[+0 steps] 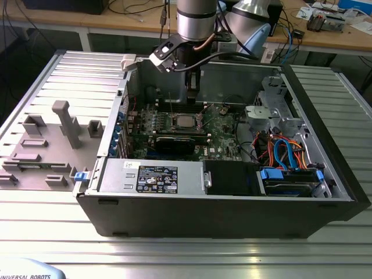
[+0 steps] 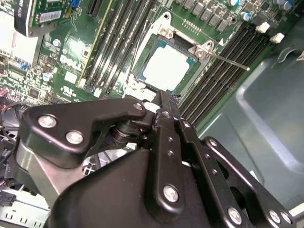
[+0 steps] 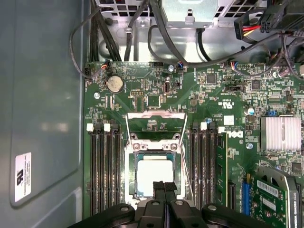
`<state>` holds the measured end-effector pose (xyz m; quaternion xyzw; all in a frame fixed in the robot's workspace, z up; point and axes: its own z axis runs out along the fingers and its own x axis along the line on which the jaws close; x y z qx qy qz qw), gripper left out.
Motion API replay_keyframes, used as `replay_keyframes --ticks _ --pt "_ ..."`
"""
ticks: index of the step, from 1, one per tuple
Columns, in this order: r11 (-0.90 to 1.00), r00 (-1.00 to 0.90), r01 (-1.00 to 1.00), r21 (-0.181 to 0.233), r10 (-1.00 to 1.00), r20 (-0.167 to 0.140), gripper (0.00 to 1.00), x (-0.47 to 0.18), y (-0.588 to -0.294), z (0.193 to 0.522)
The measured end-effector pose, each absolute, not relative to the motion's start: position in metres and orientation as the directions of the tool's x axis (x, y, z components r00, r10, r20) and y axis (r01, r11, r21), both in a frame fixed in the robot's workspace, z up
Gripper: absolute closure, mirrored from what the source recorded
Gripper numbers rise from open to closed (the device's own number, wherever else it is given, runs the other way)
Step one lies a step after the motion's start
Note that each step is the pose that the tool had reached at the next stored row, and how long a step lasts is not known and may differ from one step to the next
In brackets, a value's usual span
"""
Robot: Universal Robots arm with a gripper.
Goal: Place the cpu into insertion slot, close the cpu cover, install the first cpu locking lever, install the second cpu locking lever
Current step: 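Close the cpu cover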
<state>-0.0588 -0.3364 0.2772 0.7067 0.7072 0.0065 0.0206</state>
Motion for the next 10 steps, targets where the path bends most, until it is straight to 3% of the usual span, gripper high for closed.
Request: replay_keyframes --ticks 10 --pt "0.001 0.000 0.999 0.038 1.000 -0.020 0.89 -0.0566 -0.3363 0.2772"
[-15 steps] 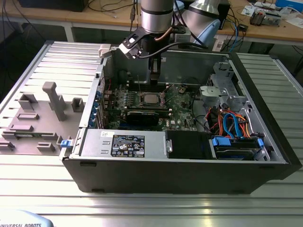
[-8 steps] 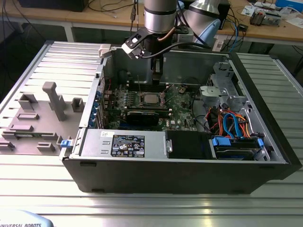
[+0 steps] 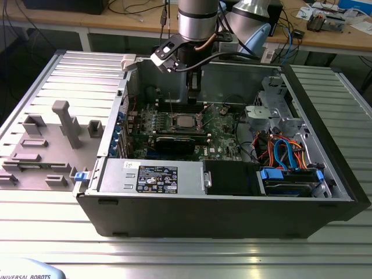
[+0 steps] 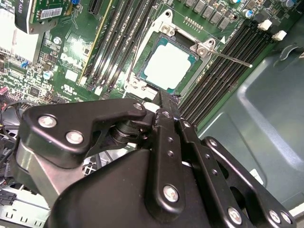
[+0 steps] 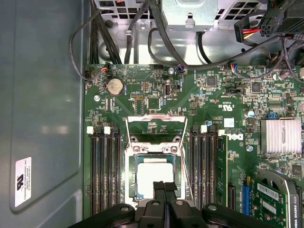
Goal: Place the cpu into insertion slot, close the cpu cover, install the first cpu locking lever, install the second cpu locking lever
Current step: 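Close the cpu cover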
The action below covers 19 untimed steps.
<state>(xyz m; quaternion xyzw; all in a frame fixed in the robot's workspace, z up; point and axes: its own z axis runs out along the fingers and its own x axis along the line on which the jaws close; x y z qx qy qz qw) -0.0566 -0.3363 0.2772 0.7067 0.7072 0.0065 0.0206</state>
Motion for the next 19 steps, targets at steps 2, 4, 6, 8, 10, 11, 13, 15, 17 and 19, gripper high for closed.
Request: replay_keyframes --ticks 2,4,6,8,10,11,13,15,17,19 --pt "0.001 0.000 0.999 0.038 1.000 -0.020 0.89 -0.0566 -0.3363 0.2772" --pt "0.001 0.000 0.999 0.038 1.000 -0.020 0.89 -0.0565 -0.3363 0.2772" --pt "0.001 0.000 0.999 0.038 1.000 -0.020 0.89 -0.0564 -0.3363 0.2772" --pt "0.001 0.000 0.999 0.038 1.000 -0.020 0.89 -0.0561 -0.3363 0.2772" --pt "0.001 0.000 0.999 0.038 1.000 -0.020 0.89 -0.0556 -0.3363 0.2772" --pt "0.001 0.000 0.999 0.038 1.000 -0.020 0.89 -0.0550 -0.3363 0.2771" --pt "0.001 0.000 0.999 0.038 1.000 -0.020 0.89 -0.0532 -0.3363 0.2772" --pt "0.001 0.000 0.999 0.038 1.000 -0.020 0.89 -0.0514 -0.3363 0.2772" --pt "0.001 0.000 0.999 0.038 1.000 -0.020 0.89 -0.0495 -0.3363 0.2772" --pt "0.001 0.000 0.999 0.038 1.000 -0.020 0.89 -0.0489 -0.3363 0.2772"
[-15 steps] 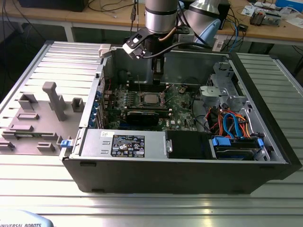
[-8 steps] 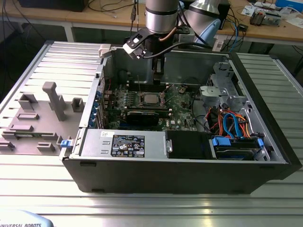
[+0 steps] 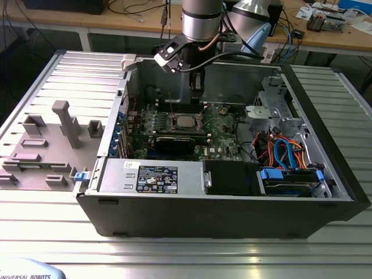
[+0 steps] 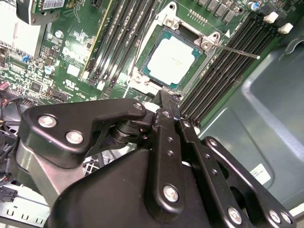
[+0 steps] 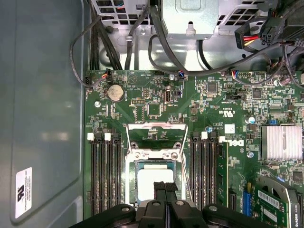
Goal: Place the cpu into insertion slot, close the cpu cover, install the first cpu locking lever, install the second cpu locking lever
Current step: 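Close the cpu cover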
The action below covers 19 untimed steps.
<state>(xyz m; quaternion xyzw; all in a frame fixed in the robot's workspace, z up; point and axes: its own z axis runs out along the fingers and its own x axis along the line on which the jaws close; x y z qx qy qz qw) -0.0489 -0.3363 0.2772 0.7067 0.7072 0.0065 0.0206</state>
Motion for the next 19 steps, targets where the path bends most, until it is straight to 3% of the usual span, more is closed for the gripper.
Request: replay_keyframes --ticks 19 --pt "0.001 0.000 0.999 0.038 1.000 -0.020 0.89 -0.0444 -0.3363 0.2772"
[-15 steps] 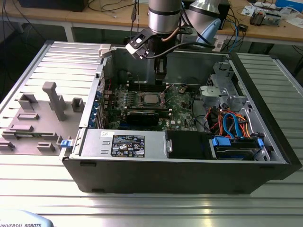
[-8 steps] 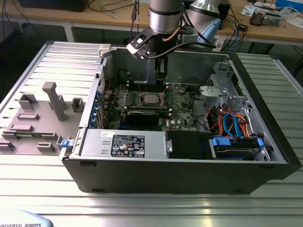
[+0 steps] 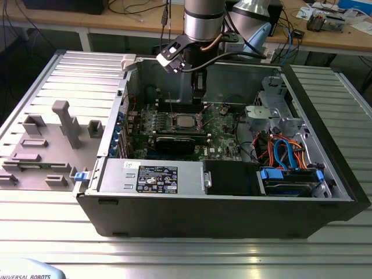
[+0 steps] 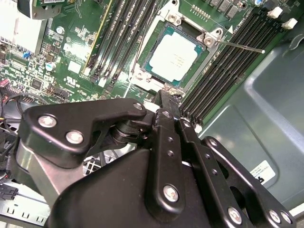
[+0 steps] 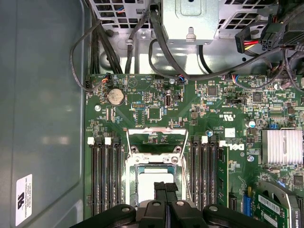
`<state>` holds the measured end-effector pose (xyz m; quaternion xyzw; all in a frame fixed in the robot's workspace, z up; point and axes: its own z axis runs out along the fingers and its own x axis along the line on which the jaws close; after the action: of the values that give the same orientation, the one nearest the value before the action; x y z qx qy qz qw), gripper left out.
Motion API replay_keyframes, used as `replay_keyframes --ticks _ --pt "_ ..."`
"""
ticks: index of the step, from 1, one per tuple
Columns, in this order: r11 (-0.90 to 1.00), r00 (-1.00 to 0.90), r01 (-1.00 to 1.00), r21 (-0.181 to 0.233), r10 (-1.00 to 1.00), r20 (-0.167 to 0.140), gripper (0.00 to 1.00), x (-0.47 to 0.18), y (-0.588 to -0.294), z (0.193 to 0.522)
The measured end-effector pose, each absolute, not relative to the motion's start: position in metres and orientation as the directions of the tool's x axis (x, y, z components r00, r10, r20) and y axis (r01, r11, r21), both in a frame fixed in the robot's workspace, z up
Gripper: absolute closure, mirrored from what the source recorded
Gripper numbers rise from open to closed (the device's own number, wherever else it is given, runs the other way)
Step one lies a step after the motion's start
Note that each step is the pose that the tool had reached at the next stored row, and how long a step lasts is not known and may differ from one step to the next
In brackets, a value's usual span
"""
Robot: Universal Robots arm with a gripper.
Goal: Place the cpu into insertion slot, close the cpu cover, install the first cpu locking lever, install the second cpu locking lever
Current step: 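Close the cpu cover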
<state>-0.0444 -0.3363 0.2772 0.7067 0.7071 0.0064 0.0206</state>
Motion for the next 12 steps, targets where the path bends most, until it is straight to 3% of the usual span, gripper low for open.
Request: replay_keyframes --ticks 12 --pt "0.001 0.000 0.999 0.038 1.000 -0.020 0.89 -0.0395 -0.3363 0.2772"
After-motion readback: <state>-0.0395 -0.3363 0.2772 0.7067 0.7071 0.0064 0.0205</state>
